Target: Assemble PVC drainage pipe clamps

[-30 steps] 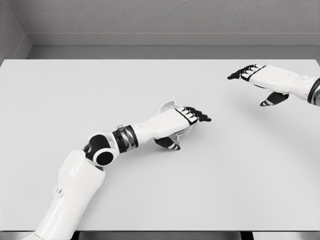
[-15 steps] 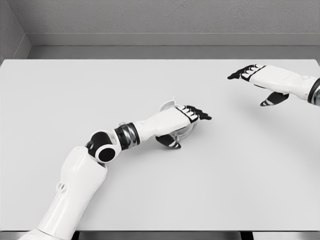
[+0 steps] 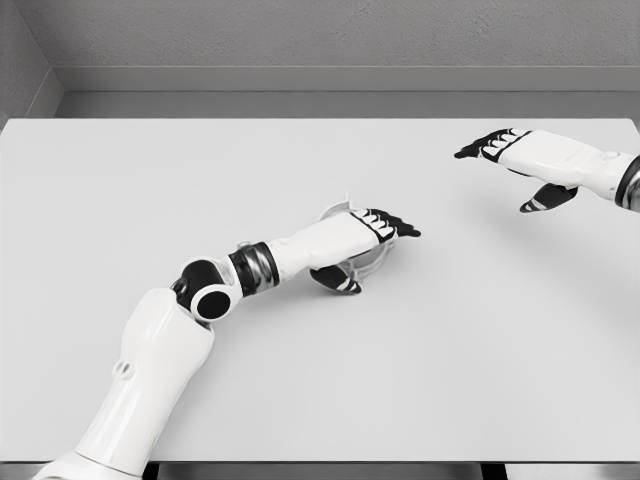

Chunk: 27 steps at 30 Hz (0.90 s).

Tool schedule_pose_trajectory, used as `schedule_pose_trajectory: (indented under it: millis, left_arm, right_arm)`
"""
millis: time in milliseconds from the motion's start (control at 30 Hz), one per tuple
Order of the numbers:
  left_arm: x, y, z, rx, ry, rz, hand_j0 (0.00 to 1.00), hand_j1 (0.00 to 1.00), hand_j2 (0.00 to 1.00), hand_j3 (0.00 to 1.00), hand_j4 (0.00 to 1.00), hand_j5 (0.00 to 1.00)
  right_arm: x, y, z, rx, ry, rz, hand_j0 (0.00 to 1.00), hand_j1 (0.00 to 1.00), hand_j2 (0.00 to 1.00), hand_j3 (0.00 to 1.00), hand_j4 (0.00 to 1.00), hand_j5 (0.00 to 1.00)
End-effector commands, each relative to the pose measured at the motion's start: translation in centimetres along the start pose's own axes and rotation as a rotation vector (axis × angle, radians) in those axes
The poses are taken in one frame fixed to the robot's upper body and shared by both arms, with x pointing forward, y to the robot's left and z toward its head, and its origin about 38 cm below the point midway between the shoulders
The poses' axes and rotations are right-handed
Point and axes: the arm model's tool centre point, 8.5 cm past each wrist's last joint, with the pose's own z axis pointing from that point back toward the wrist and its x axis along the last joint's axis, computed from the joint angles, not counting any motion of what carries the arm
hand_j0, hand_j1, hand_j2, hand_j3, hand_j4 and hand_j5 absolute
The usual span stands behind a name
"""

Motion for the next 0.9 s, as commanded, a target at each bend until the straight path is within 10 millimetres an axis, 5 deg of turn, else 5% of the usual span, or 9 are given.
schedule_pose_trajectory:
  millis: [0, 867]
  left_arm:
    - [-0.09, 0.02, 0.0, 0.004, 0.001, 0.008, 1.0, 1.0, 1.0, 1.0, 1.0, 1.0]
    - [-0.78, 0.49, -0.27, -0.005, 0.011, 0.007, 1.0, 1.0, 1.0, 1.0, 1.0, 1.0]
  right_arm:
    - [-0.01, -0.08, 0.04, -0.005, 0.0, -0.006, 1.0, 1.0, 1.0, 1.0, 1.0, 1.0]
    - [0.5, -0.39, 0.16, -0.008, -0.013, 0.01, 1.0, 1.0, 1.0, 1.0, 1.0, 1.0]
